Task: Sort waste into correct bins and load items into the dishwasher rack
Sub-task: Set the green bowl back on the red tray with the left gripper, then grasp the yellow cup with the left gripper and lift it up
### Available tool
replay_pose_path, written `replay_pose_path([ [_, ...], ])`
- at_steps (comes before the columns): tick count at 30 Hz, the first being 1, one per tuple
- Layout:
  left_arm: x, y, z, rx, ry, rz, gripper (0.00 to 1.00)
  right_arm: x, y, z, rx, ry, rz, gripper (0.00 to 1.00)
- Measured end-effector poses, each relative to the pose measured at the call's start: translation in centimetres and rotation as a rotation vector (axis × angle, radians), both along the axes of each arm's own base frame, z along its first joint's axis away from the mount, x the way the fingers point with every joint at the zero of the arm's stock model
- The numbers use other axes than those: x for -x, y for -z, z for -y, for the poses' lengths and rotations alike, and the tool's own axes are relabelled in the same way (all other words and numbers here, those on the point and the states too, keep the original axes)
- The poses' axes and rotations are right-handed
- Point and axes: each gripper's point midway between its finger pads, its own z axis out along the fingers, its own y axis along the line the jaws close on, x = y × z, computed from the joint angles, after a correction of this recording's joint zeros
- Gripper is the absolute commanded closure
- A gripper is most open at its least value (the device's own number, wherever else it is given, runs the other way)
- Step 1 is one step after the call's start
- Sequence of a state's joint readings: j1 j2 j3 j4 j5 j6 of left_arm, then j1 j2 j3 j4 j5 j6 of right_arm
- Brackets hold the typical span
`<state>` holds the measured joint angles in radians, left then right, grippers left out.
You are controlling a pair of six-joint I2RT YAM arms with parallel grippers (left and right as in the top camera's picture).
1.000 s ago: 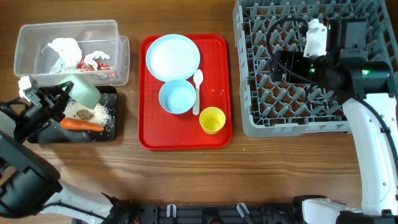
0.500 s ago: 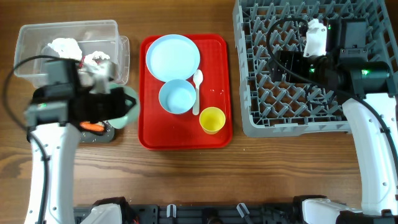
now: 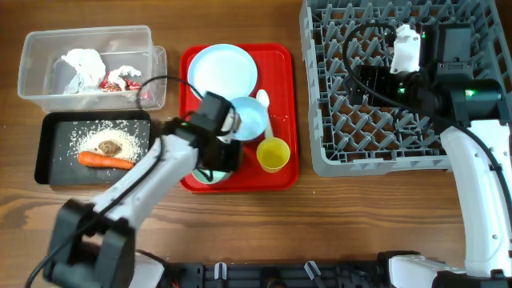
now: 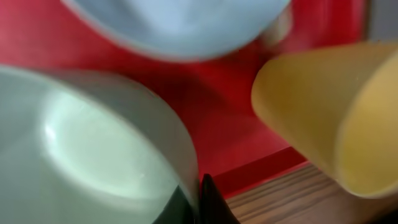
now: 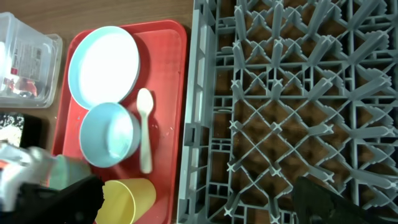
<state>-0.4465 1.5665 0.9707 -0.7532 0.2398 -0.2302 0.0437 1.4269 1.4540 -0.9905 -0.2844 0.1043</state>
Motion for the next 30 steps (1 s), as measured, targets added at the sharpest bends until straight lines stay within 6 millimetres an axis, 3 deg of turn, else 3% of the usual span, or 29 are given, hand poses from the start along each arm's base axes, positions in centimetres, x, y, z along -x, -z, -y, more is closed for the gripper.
replay_pose_path([
  [3,0.6,1.0,0.6,-0.045,0.039,-0.008,0.93,0.0,0.0,0.0,0.000,0.000,0.000,0.00],
  [7,0.6,1.3,0.7,-0.060,0.042,-0.006,0.57,0.0,0.0,0.0,0.000,0.000,0.000,0.00],
  [10,0.9,1.6,0.0,-0.096,0.025,-0.022,0.45,0.0,0.0,0.0,0.000,0.000,0.000,0.00],
  [14,1.0,0.1,-1.0,-0.142,0.008,-0.066,0.39,-0.1,-0.1,0.0,0.000,0.000,0.004,0.00],
  [19,-5.4,-7.3,1.0,-0.053,-0.032,0.130,0.32,-0.1,-0.1,0.0,-0.001,0.000,0.005,0.00],
  [22,-7.8,-10.2,2.2,0.001,-0.037,0.234,0.31,-0.1,-0.1,0.0,-0.001,0.000,0.006,0.00],
  [30,-5.1,-9.6,4.0,0.077,0.113,0.133,0.34,-0.2,-0.2,0.0,-0.001,0.000,0.011,0.00],
])
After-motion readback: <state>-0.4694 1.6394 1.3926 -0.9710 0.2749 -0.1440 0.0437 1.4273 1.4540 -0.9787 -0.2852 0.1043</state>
